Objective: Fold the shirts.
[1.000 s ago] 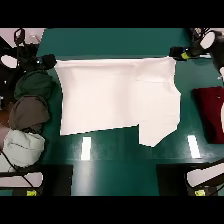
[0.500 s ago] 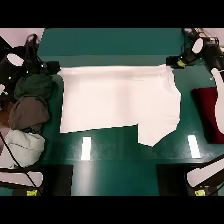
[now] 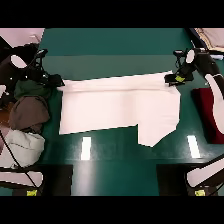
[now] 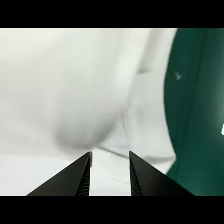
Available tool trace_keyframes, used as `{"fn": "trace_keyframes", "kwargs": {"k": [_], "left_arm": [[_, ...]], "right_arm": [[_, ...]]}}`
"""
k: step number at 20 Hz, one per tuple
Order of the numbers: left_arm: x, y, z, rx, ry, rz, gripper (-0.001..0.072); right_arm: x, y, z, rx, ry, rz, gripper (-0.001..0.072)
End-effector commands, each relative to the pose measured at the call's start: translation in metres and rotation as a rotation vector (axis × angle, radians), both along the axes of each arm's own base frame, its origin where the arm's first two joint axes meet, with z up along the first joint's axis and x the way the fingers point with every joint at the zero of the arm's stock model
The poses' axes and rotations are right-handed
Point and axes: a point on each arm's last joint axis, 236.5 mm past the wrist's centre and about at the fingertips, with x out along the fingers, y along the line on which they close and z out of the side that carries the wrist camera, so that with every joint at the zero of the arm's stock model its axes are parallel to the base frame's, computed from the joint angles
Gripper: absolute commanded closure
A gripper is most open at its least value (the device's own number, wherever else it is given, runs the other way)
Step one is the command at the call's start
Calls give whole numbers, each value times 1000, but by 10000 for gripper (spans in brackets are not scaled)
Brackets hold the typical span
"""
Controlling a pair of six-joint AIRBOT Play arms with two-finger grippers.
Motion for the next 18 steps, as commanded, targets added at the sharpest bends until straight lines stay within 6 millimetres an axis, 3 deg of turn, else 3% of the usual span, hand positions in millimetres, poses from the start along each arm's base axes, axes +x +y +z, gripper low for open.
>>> {"fn": "trace_keyframes", "kwargs": {"k": [1, 3, 7, 10, 13, 16, 18], "left_arm": [[-24, 0, -8, -10, 114, 9, 211], [-38, 7, -5, -15, 165, 16, 212], [-52, 23, 29, -28, 141, 67, 211], [-67, 20, 42, -25, 114, 68, 211], [-95, 17, 8, -29, 226, 62, 212], [-146, 28, -40, 36, 416, 42, 212], [-154, 40, -53, 81, 452, 109, 211]], "right_arm": [[-17, -3, 8, 10, 45, -22, 419], [-32, -2, 28, 50, 62, 1, 420], [-55, 39, 87, 416, 22, 45, 419], [-58, 42, 114, 481, -35, 39, 420], [-61, 47, 117, 480, -31, 55, 420], [-60, 55, 115, 463, -34, 84, 419], [-53, 56, 116, 460, -60, 83, 419]]}}
